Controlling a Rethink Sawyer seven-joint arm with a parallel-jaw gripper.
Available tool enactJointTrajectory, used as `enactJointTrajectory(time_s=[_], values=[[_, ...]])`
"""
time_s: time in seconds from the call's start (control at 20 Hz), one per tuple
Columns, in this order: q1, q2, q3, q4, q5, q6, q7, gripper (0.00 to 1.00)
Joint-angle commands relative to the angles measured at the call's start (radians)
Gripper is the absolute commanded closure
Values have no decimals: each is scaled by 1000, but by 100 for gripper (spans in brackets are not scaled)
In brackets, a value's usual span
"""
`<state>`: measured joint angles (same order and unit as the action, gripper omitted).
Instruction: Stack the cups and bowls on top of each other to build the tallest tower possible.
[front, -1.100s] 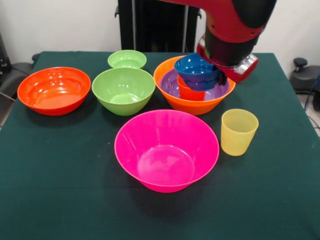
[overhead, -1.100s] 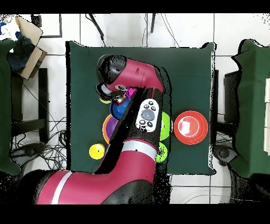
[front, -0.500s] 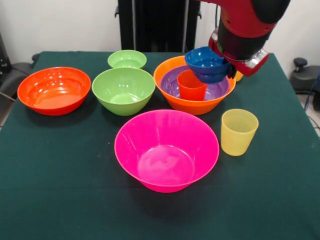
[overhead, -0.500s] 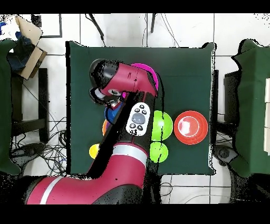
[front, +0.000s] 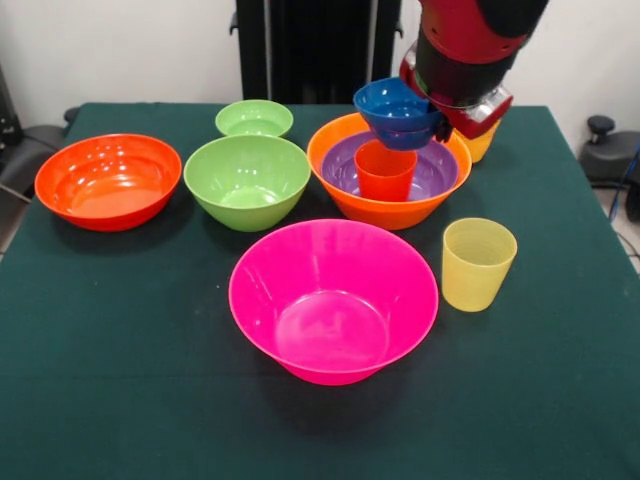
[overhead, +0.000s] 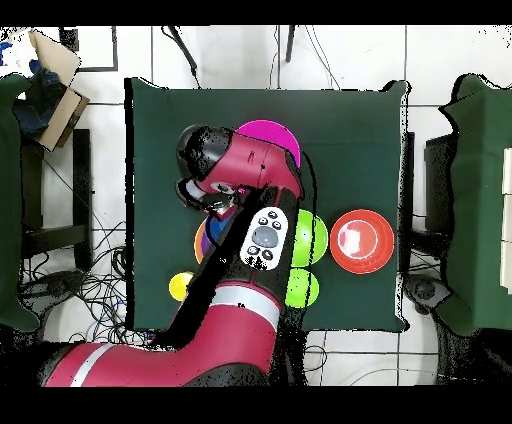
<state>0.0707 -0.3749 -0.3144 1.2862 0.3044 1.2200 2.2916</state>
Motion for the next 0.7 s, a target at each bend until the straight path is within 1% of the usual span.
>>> enactJointTrajectory(time_s=[0.05,0.2,0.3,0.7], values=[[4,3,37,107,-4,-137,174,100],[5,8,40,121,1,-187,173,100],[3,13,40,118,0,-202,170,100],[3,30,41,101,0,-207,175,100]])
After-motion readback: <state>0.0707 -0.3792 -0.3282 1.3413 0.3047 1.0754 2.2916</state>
